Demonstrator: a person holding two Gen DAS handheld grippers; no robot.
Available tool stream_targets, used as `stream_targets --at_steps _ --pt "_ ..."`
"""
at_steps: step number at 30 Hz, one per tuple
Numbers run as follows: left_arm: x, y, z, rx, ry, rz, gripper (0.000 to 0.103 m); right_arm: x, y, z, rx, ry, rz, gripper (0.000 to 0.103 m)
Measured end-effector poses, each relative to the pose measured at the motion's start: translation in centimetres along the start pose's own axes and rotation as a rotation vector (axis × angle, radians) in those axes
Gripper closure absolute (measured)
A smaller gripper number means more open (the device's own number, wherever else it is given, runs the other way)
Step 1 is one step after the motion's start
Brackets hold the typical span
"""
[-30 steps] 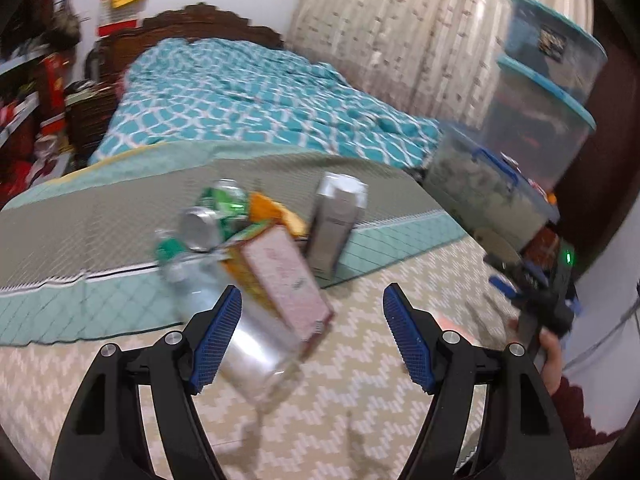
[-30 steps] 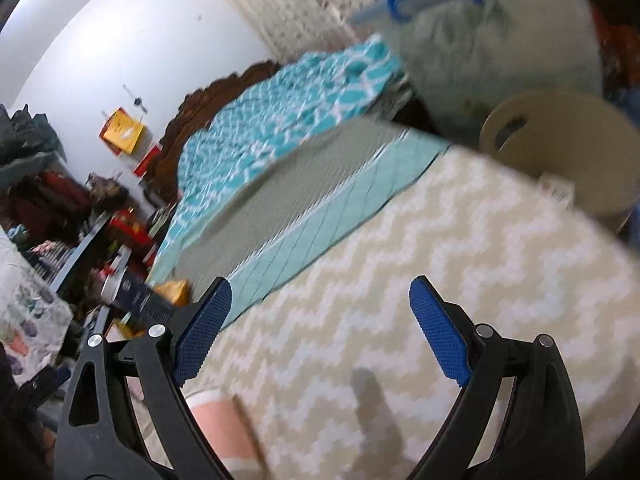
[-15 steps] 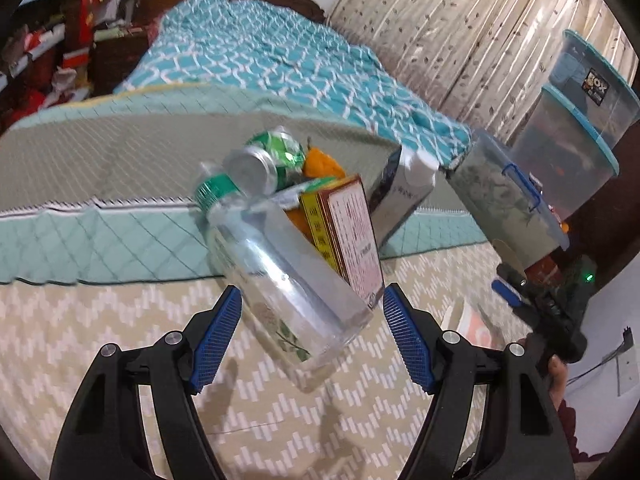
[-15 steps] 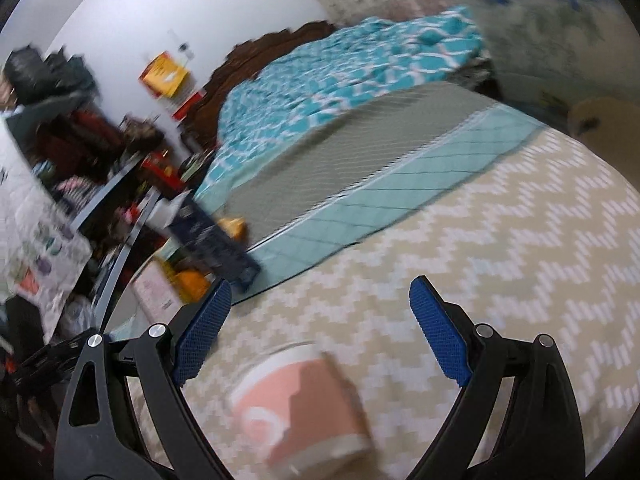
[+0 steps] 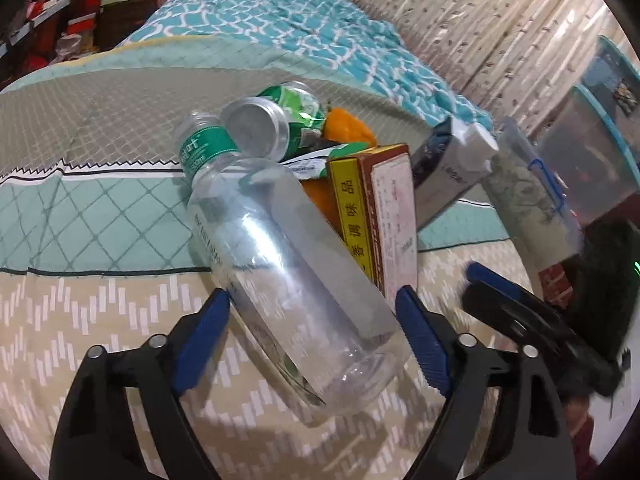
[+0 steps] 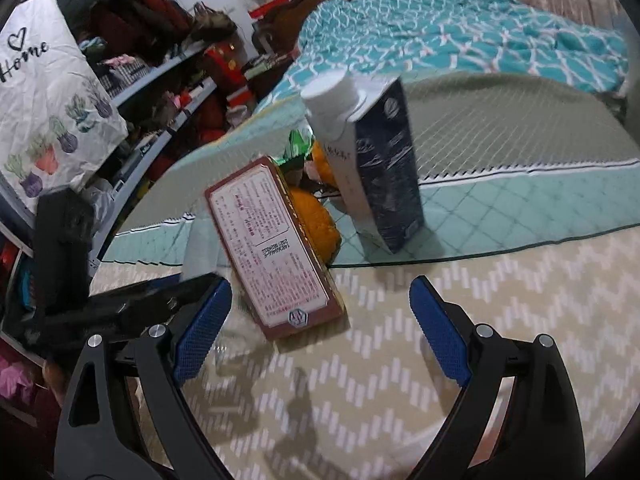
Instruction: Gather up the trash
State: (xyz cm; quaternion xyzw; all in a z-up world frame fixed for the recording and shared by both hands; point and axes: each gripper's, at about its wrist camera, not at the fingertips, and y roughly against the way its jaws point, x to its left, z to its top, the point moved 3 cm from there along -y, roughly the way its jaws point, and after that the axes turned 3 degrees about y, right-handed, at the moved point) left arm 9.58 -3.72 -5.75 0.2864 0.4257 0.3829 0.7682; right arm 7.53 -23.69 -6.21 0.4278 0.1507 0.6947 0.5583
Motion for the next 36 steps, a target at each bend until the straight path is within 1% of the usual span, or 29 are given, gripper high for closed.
stream_targets --at_steps 1,3,8,9,10,11,13,14,15,16,17,18,20,22,26,27,28,29,30,32,34,35,36 --pt "0.2 0.4 -0.1 0.000 -0.004 -0.010 0.033 0.0 -0.4 0.1 0.009 -0.003 -0.004 0.013" --pt "0.7 1.4 -0.6 -0.007 -0.017 -0.007 0.037 0.5 -1.4 0.3 0.027 0.009 -0.010 0.013" --pt "2.5 3.7 -2.2 -0.008 -0.002 -0.027 0.041 2.3 -3.8 -0.3 0.073 0.079 -0.027 0.013" --pt "2.6 4.0 -2.4 -0.008 0.000 -0.029 0.042 2.7 -4.3 -0.6 0.086 0.095 -0.026 0.017" --pt "2.7 4.4 -2.7 -0.007 0.003 -0.029 0.043 2.9 -4.6 -0.9 0.101 0.107 -0.021 0.035" --pt "2.8 4.8 -3.1 -0.006 0.007 -0.026 0.043 3.1 -4.4 -1.2 0.093 0.114 -0.018 0.034" --pt "2.8 5.3 -3.4 -0.005 0.002 -0.014 0.045 3.2 -3.4 -1.8 0.078 0.098 0.020 0.035" --pt "2.8 5.6 -3.5 -0.007 -0.002 -0.008 0.043 3.1 -2.8 -2.2 0.071 0.090 0.036 0.035" --pt "2.6 5.9 -3.6 -0.015 -0.009 0.004 0.038 3.3 -1.6 -3.2 0.061 0.084 0.060 0.035" --pt "2.6 6.1 -3.5 -0.023 -0.012 0.014 0.029 3.4 -0.9 -4.0 0.057 0.086 0.077 0.035" --pt "2.5 6.3 -3.3 -0.033 -0.014 0.024 0.025 3.6 0.1 -5.1 0.052 0.092 0.096 0.035" --pt "2.1 6.4 -3.0 -0.052 -0.022 0.037 0.022 3.7 1.2 -6.1 0.040 0.099 0.105 0.035" --pt "1.5 6.2 -2.5 -0.057 -0.042 0.042 0.022 3.8 3.0 -7.4 0.010 0.100 0.102 0.035" --pt "0.6 5.3 -2.1 -0.050 -0.071 0.061 0.018 2.3 5.8 -8.4 -0.052 0.055 0.077 0.035" --pt "-0.7 2.6 -2.0 0.002 -0.104 0.132 0.018 -3.4 11.5 -8.1 -0.205 -0.116 0.001 0.035" --pt "-0.6 1.6 -1.9 0.016 -0.101 0.168 0.020 -4.5 12.4 -8.1 -0.229 -0.142 -0.020 0.035" --pt "-0.4 1.2 -2.0 0.024 -0.097 0.186 0.032 -6.2 13.4 -8.1 -0.252 -0.181 -0.055 0.035" --pt "-0.1 0.7 -2.1 0.033 -0.089 0.210 0.036 -7.9 14.3 -8.3 -0.262 -0.221 -0.085 0.035" --pt "0.1 0.9 -2.3 0.025 -0.079 0.191 0.038 -9.2 14.7 -8.5 -0.269 -0.257 -0.100 0.035" --pt "0.9 1.4 -2.5 0.020 -0.066 0.181 0.039 -11.3 15.6 -9.1 -0.273 -0.298 -0.143 0.035" --pt "1.8 2.4 -2.9 0.005 -0.047 0.196 0.040 -12.5 16.0 -9.9 -0.263 -0.305 -0.209 0.035" --pt "2.4 3.2 -3.2 -0.010 -0.025 0.193 0.040 -13.2 16.2 -10.3 -0.254 -0.307 -0.227 0.035" --pt "3.0 4.0 -3.3 -0.022 -0.004 0.174 0.040 -14.0 16.1 -11.0 -0.233 -0.318 -0.246 0.035"
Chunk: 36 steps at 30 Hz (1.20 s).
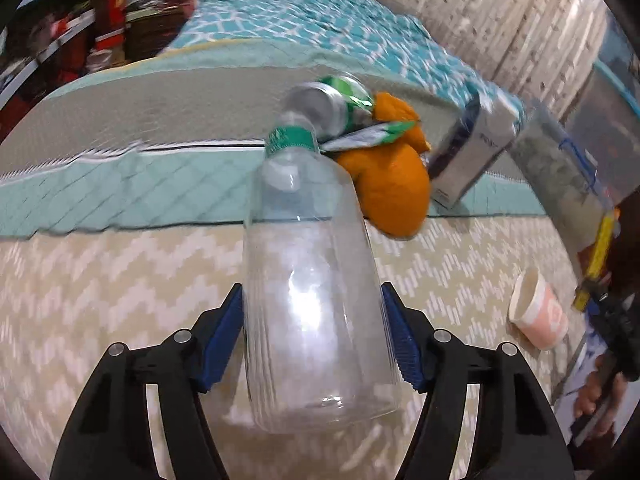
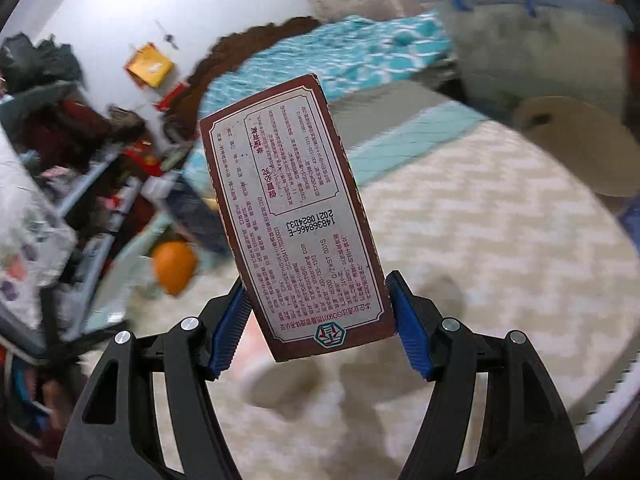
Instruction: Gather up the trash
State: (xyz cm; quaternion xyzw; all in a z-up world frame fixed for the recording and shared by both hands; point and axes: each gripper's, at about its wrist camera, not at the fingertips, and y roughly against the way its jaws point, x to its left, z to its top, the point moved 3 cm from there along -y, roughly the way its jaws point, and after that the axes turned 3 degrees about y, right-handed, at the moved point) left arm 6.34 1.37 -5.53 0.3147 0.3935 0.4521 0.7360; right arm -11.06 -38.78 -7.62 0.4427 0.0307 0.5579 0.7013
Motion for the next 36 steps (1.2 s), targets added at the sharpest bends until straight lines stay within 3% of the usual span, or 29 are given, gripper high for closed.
stream_targets --at_steps 5,9,14,22,34,35,36 --pt "0.5 3.7 -0.3 -0.056 0.041 -0.151 0.040 -2.7 -0.7 -1.8 0.055 0.010 -0.111 0.033" --pt "-4.2 6.0 0.1 -0.116 -0.075 -0.221 0.040 -3.5 0.0 -2.1 0.024 0.037 -0.160 0.021" --pt "-10.3 6.6 0.3 -0.151 -0.212 -0.258 0.040 -3.6 1.0 -2.8 0.009 0.042 -0.148 0.020" --pt "-16.1 3.3 -0.9 -0.059 -0.314 -0.288 0.040 -4.4 0.7 -2.4 -0.004 -0.003 -0.113 0.019" --pt "-22.4 -1.0 0.0 0.038 -0.420 -0.365 0.040 -2.9 -0.4 -2.4 0.005 0.107 -0.162 0.018" --pt "-23.0 -1.3 0.0 0.043 -0.429 -0.370 0.040 -2.6 -0.3 -2.5 0.001 0.126 -0.156 0.020" --pt "-24.0 -1.8 0.0 0.052 -0.446 -0.377 0.040 -2.5 -0.2 -2.5 -0.004 0.134 -0.128 0.030"
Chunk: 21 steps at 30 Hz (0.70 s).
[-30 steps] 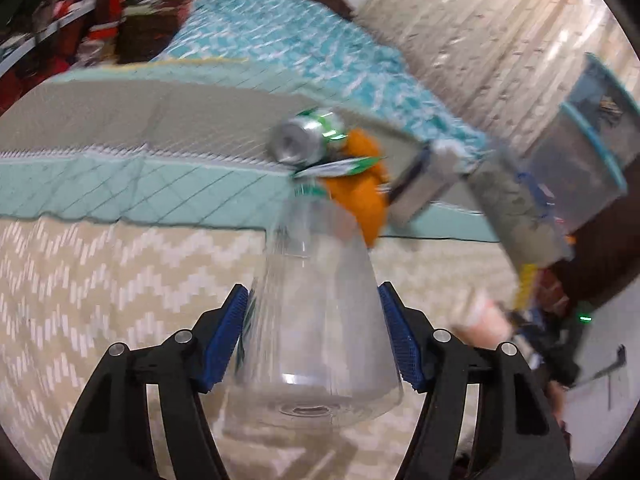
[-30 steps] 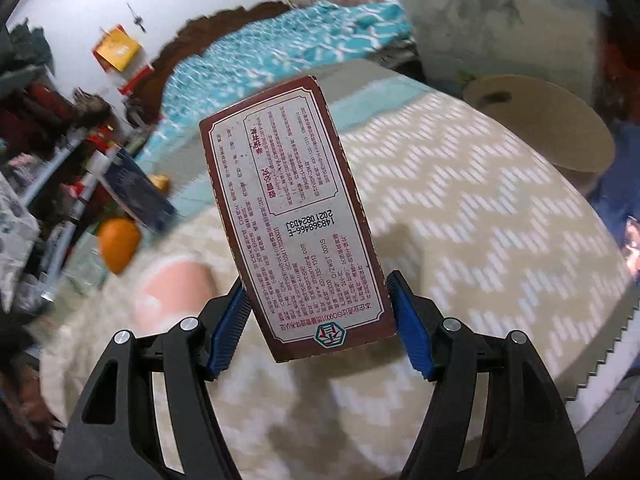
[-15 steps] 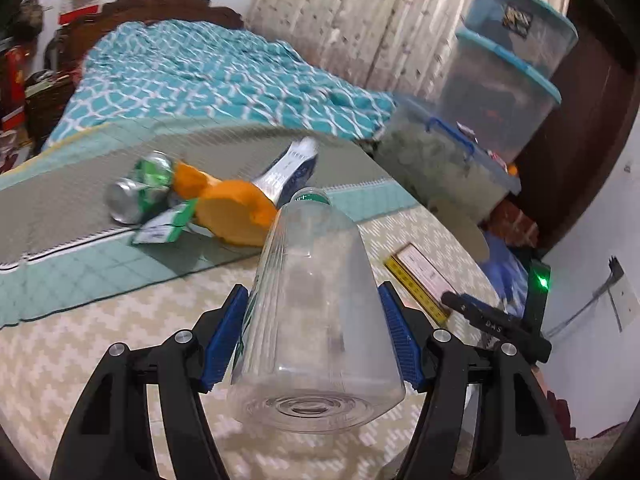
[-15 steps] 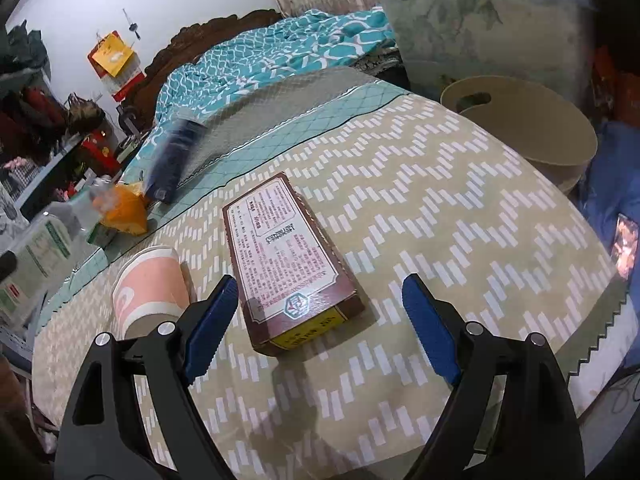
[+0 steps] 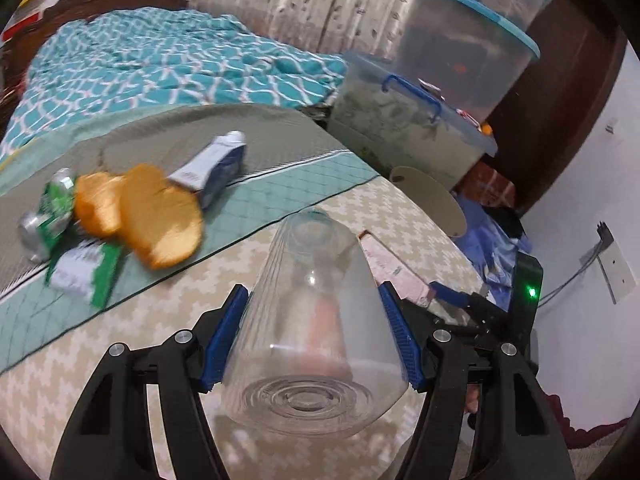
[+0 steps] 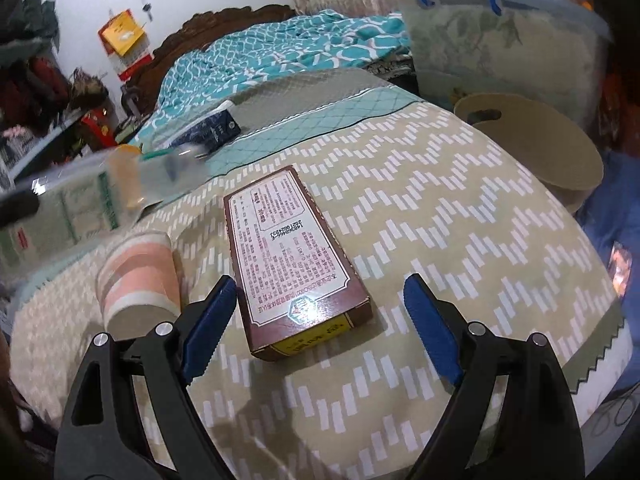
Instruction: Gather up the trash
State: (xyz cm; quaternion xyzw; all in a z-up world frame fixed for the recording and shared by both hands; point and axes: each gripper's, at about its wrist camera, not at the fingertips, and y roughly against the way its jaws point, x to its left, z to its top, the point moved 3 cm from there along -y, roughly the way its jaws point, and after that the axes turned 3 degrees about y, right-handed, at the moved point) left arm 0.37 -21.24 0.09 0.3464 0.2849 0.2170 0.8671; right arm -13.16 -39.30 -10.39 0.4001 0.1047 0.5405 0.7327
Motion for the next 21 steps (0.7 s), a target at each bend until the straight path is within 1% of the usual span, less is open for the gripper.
stream_targets --at_steps 1,3,4,5,6,7,9,10,11,12,13,15,17,18,19,20,21 --pt "-0.3 -0.4 0.3 0.005 -0.008 -0.005 0.040 0.0 0.1 0.1 -0.005 -0.001 -0.002 0.036" --pt "-1.3 -1.7 1.1 0.018 -0.027 -0.019 0.040 -0.5 0.7 0.3 -0.038 0.001 -0.061 0.038" --pt "-1.7 -2.1 1.4 0.021 -0.034 -0.024 0.040 -1.2 0.9 0.5 -0.052 -0.010 -0.080 0.052" --pt "-2.1 -2.8 1.8 0.025 -0.041 -0.029 0.040 -1.9 1.2 0.7 -0.067 -0.032 -0.078 0.058" --pt "-2.5 -3.4 2.2 0.030 -0.046 -0.033 0.040 -3.0 1.4 0.9 -0.065 -0.070 -0.091 0.072" --pt "-2.7 -3.8 2.4 0.034 -0.048 -0.038 0.040 -3.7 1.5 1.0 -0.069 -0.086 -0.103 0.071" --pt "-3.3 -5.1 3.0 0.049 -0.059 -0.046 0.040 -4.9 1.8 0.8 -0.085 -0.117 -0.118 0.069" --pt "-3.7 -5.9 3.1 0.056 -0.069 -0.040 0.040 -5.1 1.9 0.8 -0.084 -0.127 -0.103 0.058" --pt "-4.1 -6.8 3.2 0.061 -0.084 -0.019 0.040 -5.2 2.1 0.7 -0.089 -0.137 -0.073 0.045" --pt "-4.3 -7.5 3.3 0.066 -0.095 -0.002 0.040 -5.2 2.4 0.6 -0.110 -0.141 -0.052 0.019" --pt "-4.4 -8.1 3.3 0.075 -0.099 0.004 0.040 -4.9 2.7 0.6 -0.130 -0.134 -0.044 0.013" --pt "-4.2 -9.1 3.2 0.093 -0.090 0.015 0.040 -4.0 2.6 0.8 -0.123 -0.085 -0.028 0.013" --pt "-3.8 -9.8 3.2 0.113 -0.078 0.027 0.039 -2.7 1.7 1.0 -0.091 -0.020 -0.044 0.013" --pt "-3.6 -10.2 3.1 0.126 -0.069 0.025 0.037 -2.4 1.3 1.0 -0.076 -0.001 -0.050 0.013" --pt "-3.4 -10.3 3.0 0.136 -0.062 0.023 0.032 -2.0 0.6 0.9 -0.045 0.021 -0.055 0.013" --pt "-3.2 -10.7 2.9 0.146 -0.054 0.028 0.030 -1.7 0.0 1.0 -0.012 0.038 -0.053 0.013" --pt "-3.1 -11.0 2.8 0.154 -0.057 0.037 0.029 -1.5 -0.2 1.2 -0.004 0.053 -0.045 0.014"
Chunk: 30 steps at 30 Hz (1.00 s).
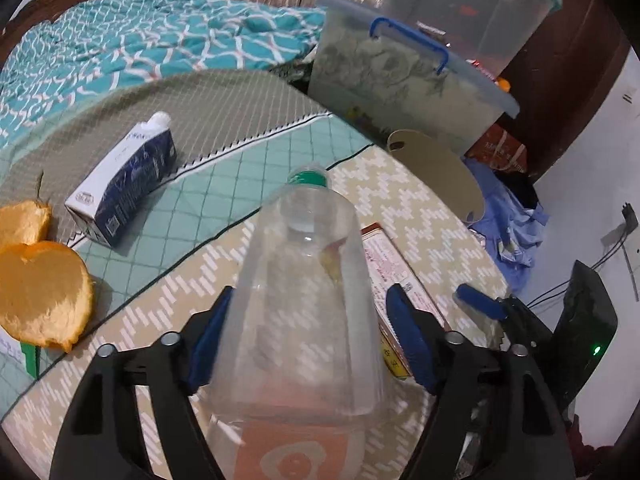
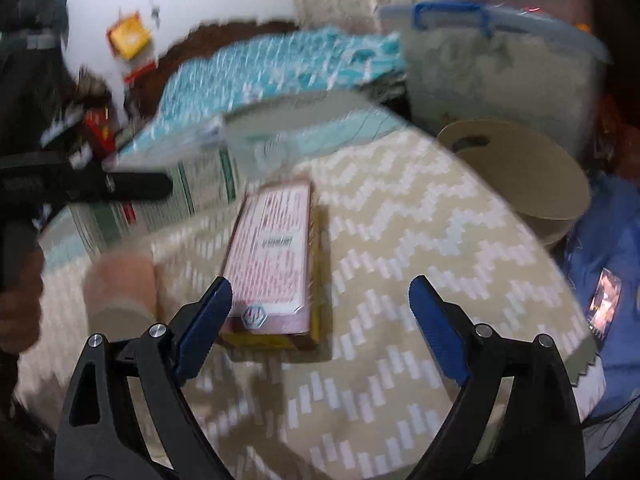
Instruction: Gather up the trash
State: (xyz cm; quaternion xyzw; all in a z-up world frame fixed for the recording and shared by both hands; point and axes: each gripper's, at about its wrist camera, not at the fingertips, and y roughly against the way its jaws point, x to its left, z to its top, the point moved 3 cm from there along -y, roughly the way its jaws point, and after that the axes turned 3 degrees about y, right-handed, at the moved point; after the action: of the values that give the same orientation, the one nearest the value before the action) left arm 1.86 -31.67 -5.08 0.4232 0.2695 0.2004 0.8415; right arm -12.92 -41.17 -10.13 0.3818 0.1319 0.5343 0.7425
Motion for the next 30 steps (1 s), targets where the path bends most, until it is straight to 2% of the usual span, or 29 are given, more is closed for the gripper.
stream_targets --at_steps 2,3,4,5,6,7,9,11,12,13,15,18,20,22,23,24,25,26,27,28,30 --pt "-0.1 -0.5 -0.2 0.019 -0.008 0.016 0.028 -0.2 -0.2 0.1 0.011 0.000 0.005 0.014" --pt "-0.1 -1.0 -0.3 0.033 -0.011 0.030 0.028 -0.6 -0.4 0.2 0.011 -0.011 0.017 0.021" --pt "-0.3 -1.3 -0.3 0.040 -0.014 0.036 0.029 -1.0 -0.4 0.3 0.010 -0.037 0.048 0.034" --pt "-0.4 -1.5 -0.4 0.046 -0.020 0.043 0.031 -1.5 -0.3 0.4 0.006 -0.069 0.076 0.042" --pt "-0.5 -2.0 -0.5 0.067 -0.030 0.056 0.041 -1.9 -0.1 0.5 0.001 -0.091 0.092 0.058" --pt "-0.5 -2.3 -0.6 0.076 -0.034 0.069 0.042 -2.2 -0.1 0.5 -0.002 -0.102 0.092 0.066" --pt "-0.4 -2.5 -0.5 0.075 -0.031 0.073 0.043 -2.7 0.3 0.5 -0.015 -0.108 0.072 0.067" --pt "-0.2 -2.5 -0.4 0.077 -0.021 0.063 0.043 -2.8 0.4 0.4 -0.025 -0.114 0.070 0.064" --pt "-0.2 -2.5 -0.3 0.077 -0.019 0.060 0.043 -2.9 0.4 0.3 -0.026 -0.120 0.076 0.056" --pt "-0.2 -2.6 -0.3 0.076 -0.020 0.061 0.043 -2.9 0.4 0.4 -0.030 -0.125 0.084 0.035" --pt "-0.3 -2.7 -0.3 0.071 -0.034 0.074 0.043 -2.4 0.5 0.7 -0.048 -0.105 0.099 0.017" --pt "-0.8 -2.8 -0.3 0.068 -0.047 0.086 0.043 -0.9 0.3 1.0 -0.026 -0.019 0.081 0.016" --pt "-1.0 -2.9 -0.3 0.072 -0.047 0.080 0.043 0.1 -1.1 1.0 0.046 0.044 0.035 0.015" --pt "-1.3 -2.9 -0.3 0.075 -0.048 0.073 0.043 0.0 -1.4 1.2 0.057 0.031 0.054 0.014" --pt "-1.4 -2.9 -0.2 0.076 -0.051 0.075 0.043 -0.1 -1.5 1.3 0.061 0.026 0.068 0.017" --pt "-1.5 -3.0 -0.2 0.077 -0.053 0.076 0.043 -0.2 -1.3 1.6 0.053 0.021 0.102 0.036" --pt "-1.5 -3.0 -0.2 0.077 -0.054 0.077 0.043 -0.3 -1.1 1.7 0.046 0.011 0.116 0.062" --pt "-1.6 -3.1 -0.1 0.077 -0.053 0.078 0.043 -0.7 -0.8 1.9 0.035 0.002 0.102 0.065" --pt "-1.6 -3.2 -0.1 0.080 -0.050 0.074 0.043 -1.1 -0.7 1.9 0.027 -0.008 0.101 0.075" --pt "-1.6 -3.2 0.0 0.082 -0.047 0.070 0.044 -1.5 -0.6 1.8 0.024 -0.029 0.116 0.078" --pt "-1.7 -3.5 0.2 0.092 -0.036 0.052 0.044 -2.7 -0.5 1.5 0.016 -0.092 0.149 0.078"
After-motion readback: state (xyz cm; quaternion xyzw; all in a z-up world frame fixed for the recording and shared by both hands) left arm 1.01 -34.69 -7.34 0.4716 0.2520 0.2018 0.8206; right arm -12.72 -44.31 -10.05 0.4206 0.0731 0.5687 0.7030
